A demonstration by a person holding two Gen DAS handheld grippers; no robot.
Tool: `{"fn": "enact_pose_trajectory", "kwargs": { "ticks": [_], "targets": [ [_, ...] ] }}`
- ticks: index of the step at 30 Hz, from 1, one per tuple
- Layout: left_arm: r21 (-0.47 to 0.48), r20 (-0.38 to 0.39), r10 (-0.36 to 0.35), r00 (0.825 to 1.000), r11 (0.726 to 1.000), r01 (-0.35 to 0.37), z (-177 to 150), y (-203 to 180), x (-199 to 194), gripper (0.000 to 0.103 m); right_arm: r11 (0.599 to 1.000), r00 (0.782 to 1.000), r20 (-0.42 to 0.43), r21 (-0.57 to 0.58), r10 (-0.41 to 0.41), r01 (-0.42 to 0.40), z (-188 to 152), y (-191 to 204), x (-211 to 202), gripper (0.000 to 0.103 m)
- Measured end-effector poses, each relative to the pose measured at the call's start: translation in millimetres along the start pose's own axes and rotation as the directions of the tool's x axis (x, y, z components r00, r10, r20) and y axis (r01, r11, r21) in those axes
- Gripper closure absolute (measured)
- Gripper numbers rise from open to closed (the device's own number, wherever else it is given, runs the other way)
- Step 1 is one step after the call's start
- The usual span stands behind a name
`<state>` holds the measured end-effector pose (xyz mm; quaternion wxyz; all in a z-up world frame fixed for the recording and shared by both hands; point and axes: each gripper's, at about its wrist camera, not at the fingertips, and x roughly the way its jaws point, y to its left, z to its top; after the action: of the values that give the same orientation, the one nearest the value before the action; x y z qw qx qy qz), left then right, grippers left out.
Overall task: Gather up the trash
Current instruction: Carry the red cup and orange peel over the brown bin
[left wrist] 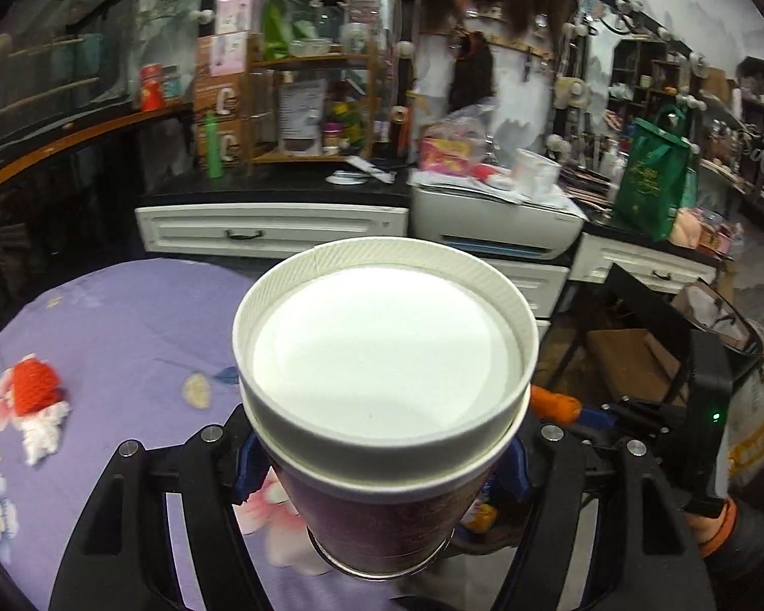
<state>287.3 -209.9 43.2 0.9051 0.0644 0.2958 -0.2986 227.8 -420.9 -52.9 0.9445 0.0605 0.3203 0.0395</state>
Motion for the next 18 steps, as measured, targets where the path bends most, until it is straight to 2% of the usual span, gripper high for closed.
{"fn": "enact_pose_trajectory", "kwargs": {
  "ticks": [4,8,12,18],
  "targets": [
    [0.022,-0.021,-0.068,0.997,0.997,0.068,5.0,-37.4,30.7,0.034,0.996,0.997,0.002,0.030,-0.078,0.078,-10.1,-29.3,-6.4,0.073],
    [0.037,-0.065,-0.094,0.993,0.995,0.096,-3.6,-65.6,71.1,0.034,0.990,0.993,-0.011,0.069,-0.120,0.120,-20.1,-56.0,-9.4,0.073],
    [0.040,-0.157,-0.095,0.983,0.994,0.103,-30.3,-82.9,118.7,0.034,0.982,0.988,-0.035,0.105,-0.153,0.155,-33.0,-79.4,-6.7,0.073],
    [0.011,-0.301,-0.078,0.951,0.996,0.085,-78.9,-91.7,185.8,0.034,0.972,0.984,-0.053,0.154,-0.169,0.176,-45.4,-100.5,-4.6,0.073]
  ]
}}
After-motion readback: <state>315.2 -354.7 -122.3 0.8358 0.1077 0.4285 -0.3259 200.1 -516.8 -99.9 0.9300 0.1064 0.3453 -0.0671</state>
